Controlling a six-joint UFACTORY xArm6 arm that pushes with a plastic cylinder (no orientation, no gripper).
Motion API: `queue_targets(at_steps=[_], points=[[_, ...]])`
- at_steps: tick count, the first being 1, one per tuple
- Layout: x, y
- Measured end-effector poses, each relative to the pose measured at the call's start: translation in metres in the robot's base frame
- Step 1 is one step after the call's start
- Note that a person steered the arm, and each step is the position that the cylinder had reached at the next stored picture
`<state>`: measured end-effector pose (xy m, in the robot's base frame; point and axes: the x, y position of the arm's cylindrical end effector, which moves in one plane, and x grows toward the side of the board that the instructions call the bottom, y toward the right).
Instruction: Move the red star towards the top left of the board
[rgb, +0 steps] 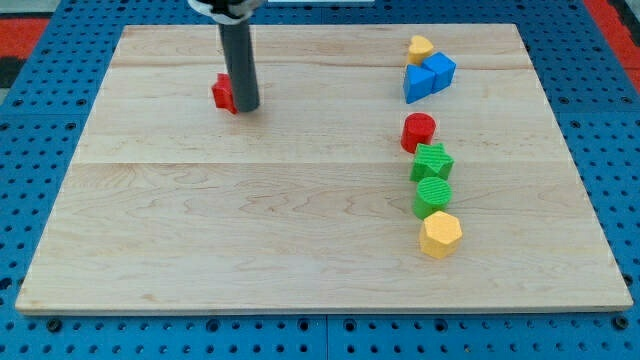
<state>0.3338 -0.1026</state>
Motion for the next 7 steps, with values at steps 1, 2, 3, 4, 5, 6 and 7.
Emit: queue_targets(at_steps=[1,2,3,4,5,6,7], points=[[-0.024,-0.006],[-0.031,-0.025],[-0.049,-0.033],[-0.061,-0.044],[-0.062,-0.058],[-0.070,-0.058],[-0.082,-0.061]])
